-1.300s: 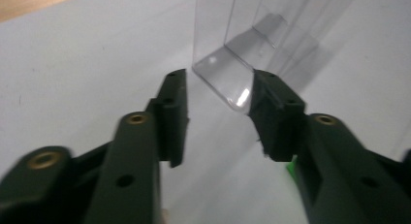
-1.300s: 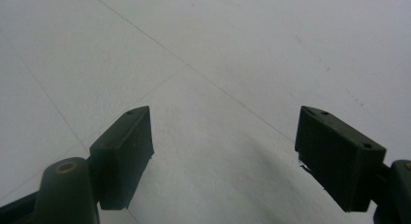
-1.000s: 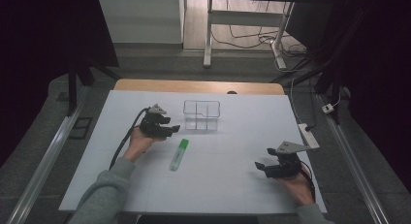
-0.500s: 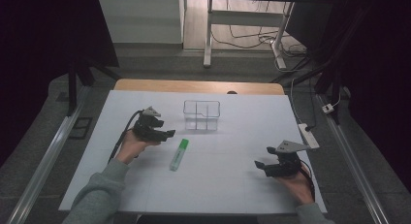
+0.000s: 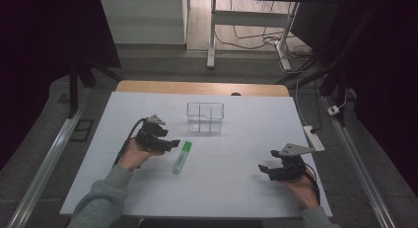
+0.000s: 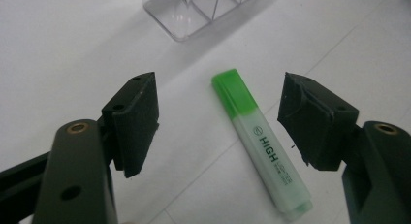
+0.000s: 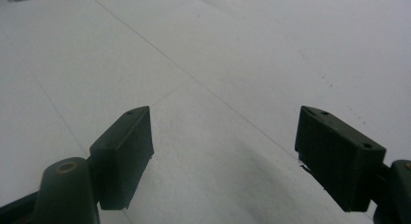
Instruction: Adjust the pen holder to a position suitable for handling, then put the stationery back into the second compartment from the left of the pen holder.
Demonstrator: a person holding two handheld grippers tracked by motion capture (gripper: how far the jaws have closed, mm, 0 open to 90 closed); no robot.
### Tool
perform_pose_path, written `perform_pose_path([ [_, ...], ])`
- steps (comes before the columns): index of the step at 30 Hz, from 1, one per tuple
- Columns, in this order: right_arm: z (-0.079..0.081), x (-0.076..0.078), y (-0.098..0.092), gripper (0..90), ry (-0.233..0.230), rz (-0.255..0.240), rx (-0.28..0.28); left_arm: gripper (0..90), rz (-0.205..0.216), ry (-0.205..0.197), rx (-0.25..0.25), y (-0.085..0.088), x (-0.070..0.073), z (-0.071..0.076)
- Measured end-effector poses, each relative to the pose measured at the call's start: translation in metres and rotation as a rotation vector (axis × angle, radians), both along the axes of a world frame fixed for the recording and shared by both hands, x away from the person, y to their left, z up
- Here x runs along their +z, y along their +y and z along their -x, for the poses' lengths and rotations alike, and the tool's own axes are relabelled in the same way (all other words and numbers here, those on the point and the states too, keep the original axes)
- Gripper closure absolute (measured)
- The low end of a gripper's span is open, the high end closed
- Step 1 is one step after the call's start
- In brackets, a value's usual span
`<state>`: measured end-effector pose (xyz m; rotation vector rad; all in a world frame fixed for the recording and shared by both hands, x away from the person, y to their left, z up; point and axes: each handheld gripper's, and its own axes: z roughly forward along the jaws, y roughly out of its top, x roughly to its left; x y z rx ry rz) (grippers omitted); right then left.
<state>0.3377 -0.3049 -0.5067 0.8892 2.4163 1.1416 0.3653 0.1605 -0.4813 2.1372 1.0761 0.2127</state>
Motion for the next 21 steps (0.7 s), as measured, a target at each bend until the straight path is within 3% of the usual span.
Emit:
perform_pose_path([
  [7, 0.001, 0.001, -0.001, 20.6, -0.003, -0.003, -0.008, 31.6, 0.009, 0.005, -0.013, -0.004, 0.001, 0.003],
  [13, 0.001, 0.001, -0.001, 20.5, 0.004, -0.012, -0.007, 31.3, -0.026, 0.019, -0.046, -0.016, 0.000, 0.004],
  [21, 0.002, 0.001, -0.001, 20.5, -0.001, -0.012, -0.009, 30.9, -0.043, 0.020, -0.065, -0.027, 0.000, 0.005],
])
